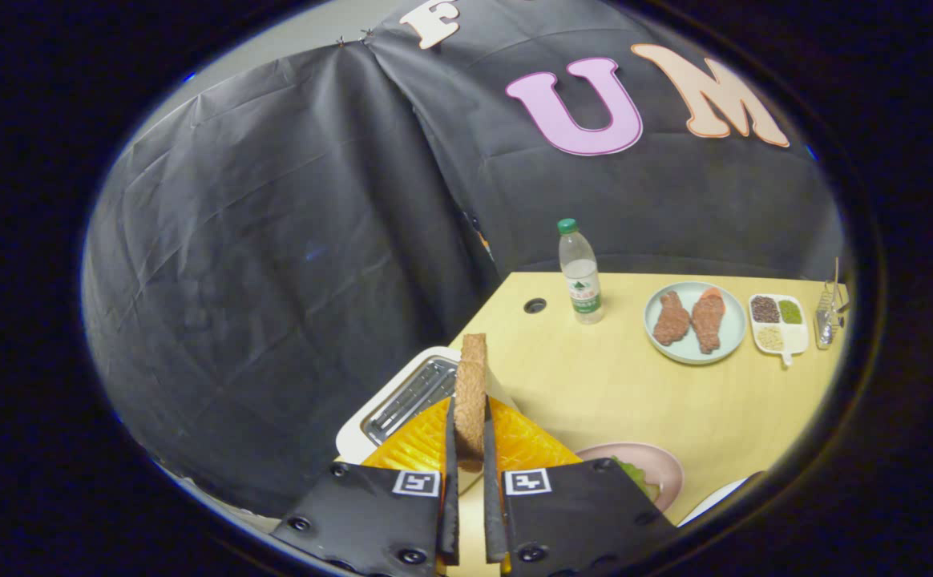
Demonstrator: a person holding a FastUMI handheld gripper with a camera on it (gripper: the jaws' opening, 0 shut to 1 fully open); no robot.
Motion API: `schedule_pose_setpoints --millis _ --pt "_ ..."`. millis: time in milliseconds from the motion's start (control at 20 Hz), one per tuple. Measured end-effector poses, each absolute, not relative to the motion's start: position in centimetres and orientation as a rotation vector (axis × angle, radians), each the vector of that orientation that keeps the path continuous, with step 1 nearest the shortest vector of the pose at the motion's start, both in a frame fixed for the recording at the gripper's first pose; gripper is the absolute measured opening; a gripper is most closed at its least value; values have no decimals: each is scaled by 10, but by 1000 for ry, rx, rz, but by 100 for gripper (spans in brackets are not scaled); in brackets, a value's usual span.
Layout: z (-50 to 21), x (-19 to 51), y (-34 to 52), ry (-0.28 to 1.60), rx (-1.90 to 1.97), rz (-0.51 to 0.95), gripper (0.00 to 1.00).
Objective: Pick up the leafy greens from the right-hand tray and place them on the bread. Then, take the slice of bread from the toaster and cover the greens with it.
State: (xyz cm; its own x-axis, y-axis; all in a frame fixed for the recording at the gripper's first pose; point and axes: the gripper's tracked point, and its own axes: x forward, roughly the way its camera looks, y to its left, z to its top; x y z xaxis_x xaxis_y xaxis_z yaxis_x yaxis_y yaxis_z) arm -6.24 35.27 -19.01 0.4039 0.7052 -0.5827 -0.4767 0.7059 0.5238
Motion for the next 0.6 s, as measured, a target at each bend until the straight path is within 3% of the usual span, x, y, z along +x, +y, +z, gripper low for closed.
schedule_pose_setpoints --millis 600 --pt "-298 -96 273 1067 408 500 16"
